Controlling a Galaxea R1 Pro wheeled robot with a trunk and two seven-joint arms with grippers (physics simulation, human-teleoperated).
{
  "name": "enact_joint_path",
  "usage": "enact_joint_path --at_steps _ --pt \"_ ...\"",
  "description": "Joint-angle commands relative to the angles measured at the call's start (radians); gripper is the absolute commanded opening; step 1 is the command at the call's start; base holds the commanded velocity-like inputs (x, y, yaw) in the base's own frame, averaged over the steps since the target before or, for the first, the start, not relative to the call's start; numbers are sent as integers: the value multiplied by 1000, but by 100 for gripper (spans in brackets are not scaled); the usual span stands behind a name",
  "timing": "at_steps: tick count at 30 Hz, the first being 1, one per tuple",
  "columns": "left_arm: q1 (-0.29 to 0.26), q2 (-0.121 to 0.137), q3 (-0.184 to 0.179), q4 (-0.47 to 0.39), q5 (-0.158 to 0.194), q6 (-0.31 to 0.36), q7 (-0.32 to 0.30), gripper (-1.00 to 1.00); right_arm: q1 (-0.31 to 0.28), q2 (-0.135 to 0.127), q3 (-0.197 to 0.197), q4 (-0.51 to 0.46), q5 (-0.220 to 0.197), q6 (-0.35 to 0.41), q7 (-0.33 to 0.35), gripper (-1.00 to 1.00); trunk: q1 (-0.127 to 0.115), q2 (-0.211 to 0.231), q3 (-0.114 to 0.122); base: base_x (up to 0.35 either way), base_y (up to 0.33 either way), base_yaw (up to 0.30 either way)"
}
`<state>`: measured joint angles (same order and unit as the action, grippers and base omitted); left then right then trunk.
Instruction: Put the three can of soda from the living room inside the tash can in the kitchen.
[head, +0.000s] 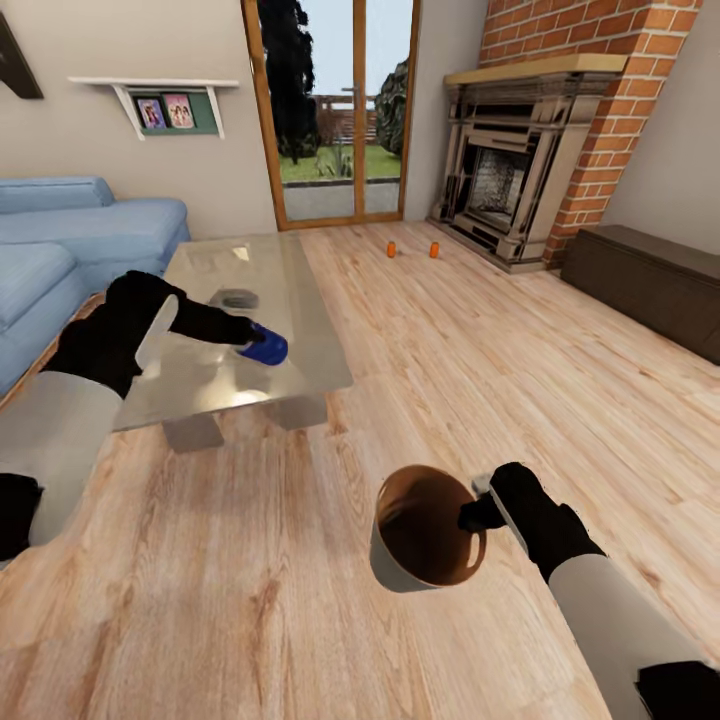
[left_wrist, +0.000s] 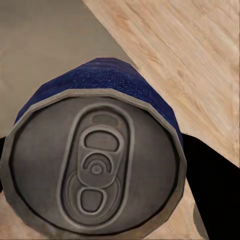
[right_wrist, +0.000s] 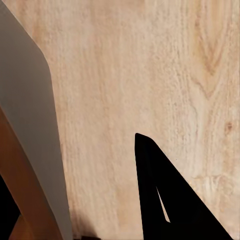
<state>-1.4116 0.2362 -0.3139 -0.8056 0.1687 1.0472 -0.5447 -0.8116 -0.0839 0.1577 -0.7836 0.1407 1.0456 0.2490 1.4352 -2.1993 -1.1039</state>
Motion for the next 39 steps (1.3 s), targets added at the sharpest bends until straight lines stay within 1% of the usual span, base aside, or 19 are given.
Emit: enact_joint_path --at_steps 1,2,4,5,6,7,8,10,12,13,16,17,18,22,25,27,29,36,39 --pt "-34 -11 -24 30 -17 0 -22 -100 -1 9 5 1 -26 2 3 -100 -4 7 3 0 0 0" --pt "-93 -43 -58 83 -16 0 -62 -100 -2 24 23 4 -26 2 3 -100 -8 14 6 0 0 0" --pt "-140 -85 -81 131 -16 0 -104 -100 -3 36 45 6 -26 2 3 -100 -15 28 13 0 0 0" --pt "-196 -160 -104 190 -17 0 -175 -100 -4 56 70 9 -27 2 3 -100 -19 35 16 0 0 0" --pt "-212 -186 -109 206 -18 0 -196 -100 -4 64 76 10 -27 2 3 -100 -23 42 19 0 0 0" --pt "-238 -236 -119 235 -18 0 -230 -100 -7 76 83 14 -27 2 3 -100 -27 49 22 0 0 0" --pt "-259 -276 -132 256 -19 0 -254 -100 -15 86 88 24 -26 2 3 -100 -31 56 25 0 0 0" --pt "-292 -336 -155 281 -18 0 -307 -100 -52 99 95 87 -24 2 2 -100 -38 70 31 0 0 0" --pt "-298 -349 -162 285 -18 0 -341 -100 -74 101 96 122 -24 2 2 -100 -46 84 38 0 0 0" --pt "-304 -359 -196 291 -18 0 -403 -100 -109 102 97 175 -22 2 1 -100 -50 91 41 0 0 0" --pt "-307 -365 -265 294 -18 0 -456 -100 -134 103 98 214 -20 2 0 -100 -61 112 50 0 0 0" --pt "-307 -368 -316 296 -18 0 -481 -100 -145 103 98 229 -19 2 0 -100 -65 119 53 0 0 0" --pt "-308 -369 -358 296 -18 0 -498 -100 -152 103 100 239 -18 2 0 -100 -69 126 56 0 0 0" --pt "-303 -368 -435 297 -18 0 -521 -100 -169 103 106 251 -16 2 0 -100 -84 154 69 0 0 0" --pt "-299 -369 -560 297 -18 0 -529 -100 -184 100 113 255 -15 2 -1 -100 -96 175 78 0 0 0" --pt "-295 -369 -584 297 -18 0 -530 -100 -186 101 114 255 -15 2 -1 -100 -104 189 85 0 0 0" --pt "-274 -370 -611 293 -18 0 -531 -100 -189 101 117 255 -15 2 -1 -100 -107 196 88 0 0 0" --pt "-203 -373 -629 282 -18 0 -531 -100 -202 102 119 254 -15 2 -1 -100 -107 196 88 0 0 0" --pt "-152 -373 -632 264 -18 0 -530 -100 -205 103 121 254 -15 2 -1 -100 -107 196 88 0 0 0"
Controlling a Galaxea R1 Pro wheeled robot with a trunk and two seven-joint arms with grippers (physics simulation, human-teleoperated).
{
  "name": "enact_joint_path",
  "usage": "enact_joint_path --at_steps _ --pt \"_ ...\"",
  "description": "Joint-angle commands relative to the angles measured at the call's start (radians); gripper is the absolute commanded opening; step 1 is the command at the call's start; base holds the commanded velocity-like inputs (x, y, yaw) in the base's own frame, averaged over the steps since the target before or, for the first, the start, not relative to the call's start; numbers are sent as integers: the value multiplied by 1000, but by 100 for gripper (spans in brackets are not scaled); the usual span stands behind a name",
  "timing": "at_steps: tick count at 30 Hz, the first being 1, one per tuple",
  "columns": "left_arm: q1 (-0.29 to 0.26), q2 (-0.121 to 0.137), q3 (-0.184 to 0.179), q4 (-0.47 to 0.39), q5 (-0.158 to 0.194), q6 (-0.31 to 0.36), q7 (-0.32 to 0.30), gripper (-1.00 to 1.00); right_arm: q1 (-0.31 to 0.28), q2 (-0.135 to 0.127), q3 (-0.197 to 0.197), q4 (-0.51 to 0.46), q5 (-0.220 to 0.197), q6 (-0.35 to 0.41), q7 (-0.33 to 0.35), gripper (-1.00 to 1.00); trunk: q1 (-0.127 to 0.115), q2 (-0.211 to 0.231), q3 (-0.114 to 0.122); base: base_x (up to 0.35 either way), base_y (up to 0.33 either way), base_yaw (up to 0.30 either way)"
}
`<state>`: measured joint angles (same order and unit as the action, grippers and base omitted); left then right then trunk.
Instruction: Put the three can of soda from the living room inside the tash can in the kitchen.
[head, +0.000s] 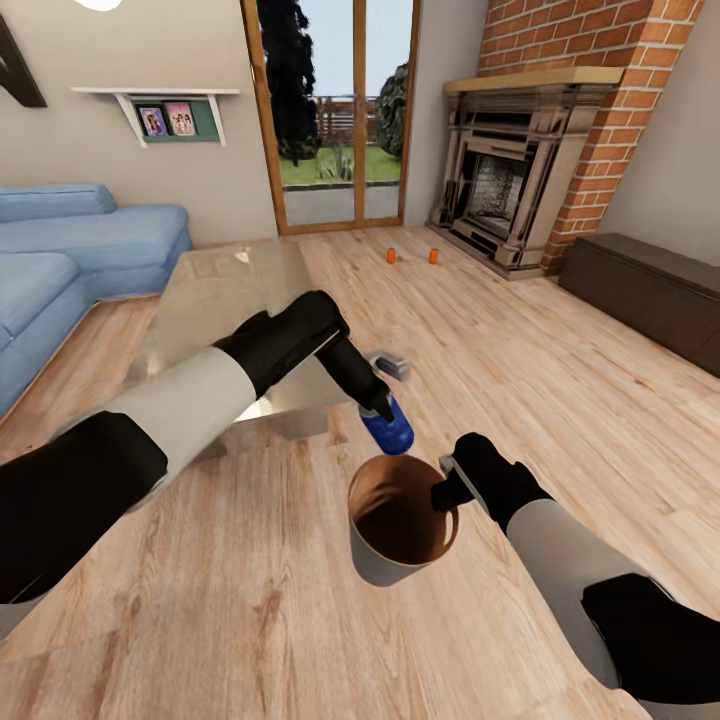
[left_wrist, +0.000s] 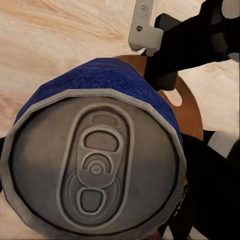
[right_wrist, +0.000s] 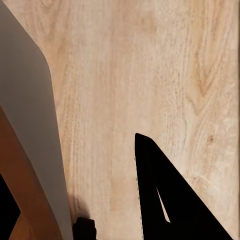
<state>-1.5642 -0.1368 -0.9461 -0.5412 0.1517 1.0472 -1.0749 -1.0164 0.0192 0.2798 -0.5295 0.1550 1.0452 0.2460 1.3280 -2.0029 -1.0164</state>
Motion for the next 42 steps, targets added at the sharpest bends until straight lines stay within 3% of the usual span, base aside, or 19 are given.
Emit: enact_joint_path --at_steps 1,6,12,18,27,30,31,33,34,35,42 --pt "18 0 -1 -5 -1 0 0 -100 -1 0 -1 0 -29 2 3 -100 0 0 0 0 0 0" --pt "68 0 -16 -16 -2 0 3 -100 -13 2 -1 0 -29 2 3 -100 0 0 0 0 0 0" --pt "90 0 -47 -17 -2 0 6 -100 -20 4 1 0 -29 2 2 -100 0 0 0 0 0 0" --pt "104 -1 -54 -30 -2 0 8 -100 -21 4 1 0 -29 2 2 -100 0 0 0 0 0 0" --pt "165 -4 -58 -74 -3 0 20 -100 -23 35 27 0 -29 2 -1 -100 0 0 0 0 0 0" --pt "189 -3 -75 -78 -3 0 34 -100 -24 44 32 0 -29 2 -5 -100 0 0 0 0 0 0" --pt "210 -4 -101 -78 -15 0 39 -100 -26 46 33 0 -29 2 -6 -100 0 0 0 0 0 0" --pt "231 -4 -116 -79 -55 0 41 -100 -27 48 34 0 -29 2 -6 -100 0 0 0 0 0 0" --pt "257 -4 -124 -79 -99 0 40 -100 -28 49 34 0 -29 2 -6 -100 0 0 0 0 0 0" --pt "272 -4 -127 -80 -120 0 40 -100 -28 50 34 0 -29 2 -7 -100 0 0 0 0 0 0" --pt "298 -4 -134 -80 -154 0 40 -100 -29 52 35 0 -29 2 -8 -100 0 0 0 0 0 0"
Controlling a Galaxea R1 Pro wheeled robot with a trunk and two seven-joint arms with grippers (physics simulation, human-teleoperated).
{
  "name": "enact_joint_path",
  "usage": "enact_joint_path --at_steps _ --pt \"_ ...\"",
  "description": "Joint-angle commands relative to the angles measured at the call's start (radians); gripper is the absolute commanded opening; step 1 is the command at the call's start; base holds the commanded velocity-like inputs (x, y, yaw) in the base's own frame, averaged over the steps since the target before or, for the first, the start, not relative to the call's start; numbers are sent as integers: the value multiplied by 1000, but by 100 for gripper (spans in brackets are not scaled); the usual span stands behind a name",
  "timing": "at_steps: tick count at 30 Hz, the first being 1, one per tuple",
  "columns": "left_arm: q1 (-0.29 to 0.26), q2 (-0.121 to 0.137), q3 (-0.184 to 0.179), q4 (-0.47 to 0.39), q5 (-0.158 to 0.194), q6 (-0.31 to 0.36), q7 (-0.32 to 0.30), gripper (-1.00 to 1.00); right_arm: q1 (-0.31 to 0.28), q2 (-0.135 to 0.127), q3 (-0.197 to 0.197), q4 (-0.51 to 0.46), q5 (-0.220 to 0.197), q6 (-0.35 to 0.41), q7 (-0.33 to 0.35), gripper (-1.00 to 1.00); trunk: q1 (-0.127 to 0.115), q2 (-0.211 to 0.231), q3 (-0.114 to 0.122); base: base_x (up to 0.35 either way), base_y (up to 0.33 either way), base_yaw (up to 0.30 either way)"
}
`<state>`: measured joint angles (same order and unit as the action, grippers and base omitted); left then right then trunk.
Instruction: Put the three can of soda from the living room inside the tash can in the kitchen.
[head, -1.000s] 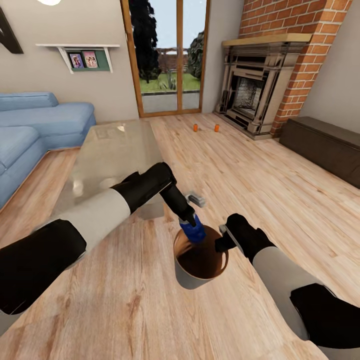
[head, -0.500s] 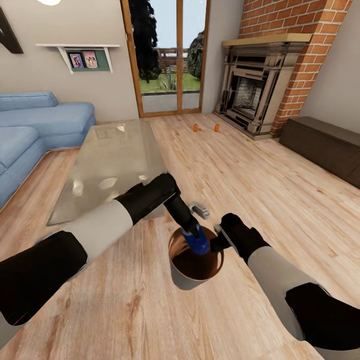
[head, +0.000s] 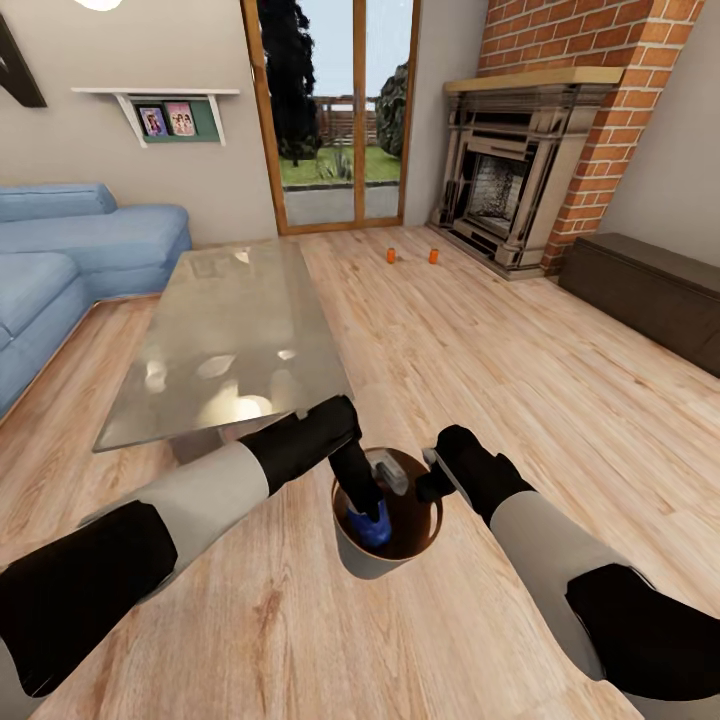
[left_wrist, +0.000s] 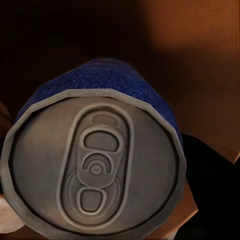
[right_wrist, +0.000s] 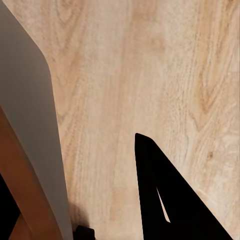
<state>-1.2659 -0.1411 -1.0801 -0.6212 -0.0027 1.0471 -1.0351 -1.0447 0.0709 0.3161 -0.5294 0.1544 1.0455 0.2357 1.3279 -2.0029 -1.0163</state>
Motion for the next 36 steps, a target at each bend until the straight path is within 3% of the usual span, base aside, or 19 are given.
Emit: enact_joint_path --at_steps 1,30,36 --pt "1 0 0 0 -1 0 0 -100 0 0 -2 0 -29 2 2 -100 0 0 0 0 0 0" --pt "38 -2 -5 0 -7 0 4 -100 0 14 -2 2 -29 2 2 -100 0 0 0 0 0 0" --pt "54 -2 -19 0 -7 0 4 -100 0 14 -2 1 -29 2 2 -100 0 0 0 0 0 0"
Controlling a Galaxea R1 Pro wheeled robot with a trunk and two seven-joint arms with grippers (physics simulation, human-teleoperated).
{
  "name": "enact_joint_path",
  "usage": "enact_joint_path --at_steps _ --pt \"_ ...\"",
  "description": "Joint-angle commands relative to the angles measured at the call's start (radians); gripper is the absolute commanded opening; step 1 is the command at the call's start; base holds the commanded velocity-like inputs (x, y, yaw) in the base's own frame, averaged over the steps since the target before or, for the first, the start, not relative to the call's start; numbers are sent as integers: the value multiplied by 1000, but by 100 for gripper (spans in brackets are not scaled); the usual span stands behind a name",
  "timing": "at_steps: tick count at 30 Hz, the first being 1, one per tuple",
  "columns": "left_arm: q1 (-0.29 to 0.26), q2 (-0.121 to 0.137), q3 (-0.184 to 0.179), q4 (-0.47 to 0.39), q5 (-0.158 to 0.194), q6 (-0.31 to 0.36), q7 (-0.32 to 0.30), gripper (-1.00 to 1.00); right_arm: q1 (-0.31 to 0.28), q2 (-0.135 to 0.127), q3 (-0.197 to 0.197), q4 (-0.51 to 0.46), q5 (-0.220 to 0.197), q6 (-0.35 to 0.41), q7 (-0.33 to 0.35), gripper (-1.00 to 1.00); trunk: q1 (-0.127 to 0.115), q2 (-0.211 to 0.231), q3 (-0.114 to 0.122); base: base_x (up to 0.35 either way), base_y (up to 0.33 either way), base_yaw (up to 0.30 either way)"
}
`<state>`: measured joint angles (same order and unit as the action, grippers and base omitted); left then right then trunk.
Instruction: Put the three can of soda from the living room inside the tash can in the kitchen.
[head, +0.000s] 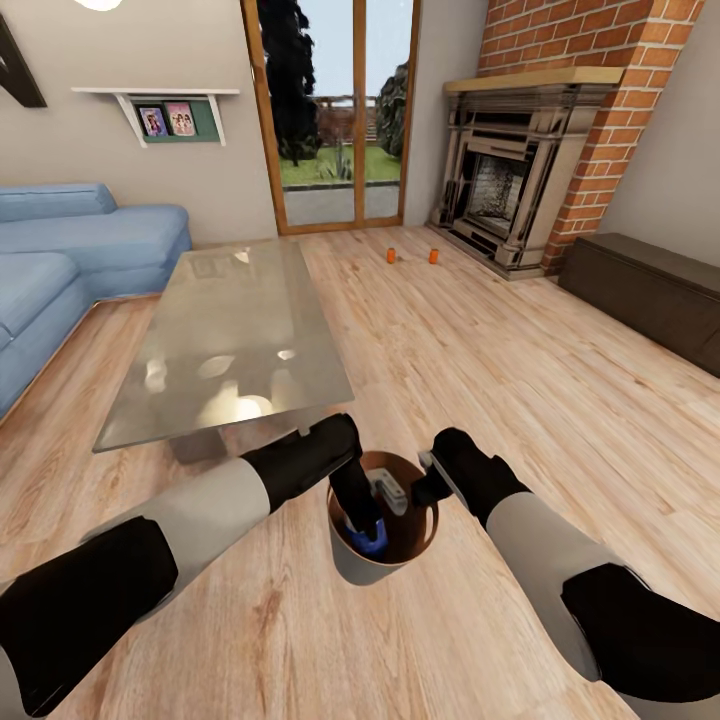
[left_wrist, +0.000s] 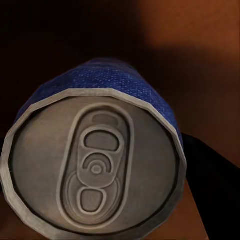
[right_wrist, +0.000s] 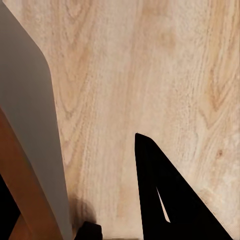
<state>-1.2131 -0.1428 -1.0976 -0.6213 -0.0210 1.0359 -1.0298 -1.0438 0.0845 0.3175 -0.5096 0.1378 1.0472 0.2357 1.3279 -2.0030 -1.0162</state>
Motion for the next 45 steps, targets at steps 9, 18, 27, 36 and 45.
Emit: enact_joint_path --at_steps 9,18,27,36,45 --pt "3 2 -34 0 12 11 -1 100 -1 0 -3 -18 -12 0 2 -100 0 0 0 0 0 0" --pt "3 2 -36 1 11 11 3 100 -1 0 -3 -18 -12 0 2 -100 0 0 0 0 0 0" --pt "3 12 -38 -41 13 11 4 100 -1 -1 -3 -17 -12 0 2 -100 0 0 0 0 0 0" --pt "3 22 -38 -169 14 11 5 100 -1 -3 -3 -16 -12 0 2 -100 0 0 0 0 0 0" --pt "3 73 -25 -342 13 11 6 100 -1 -3 -3 -15 -12 0 2 -100 0 0 0 0 0 0"
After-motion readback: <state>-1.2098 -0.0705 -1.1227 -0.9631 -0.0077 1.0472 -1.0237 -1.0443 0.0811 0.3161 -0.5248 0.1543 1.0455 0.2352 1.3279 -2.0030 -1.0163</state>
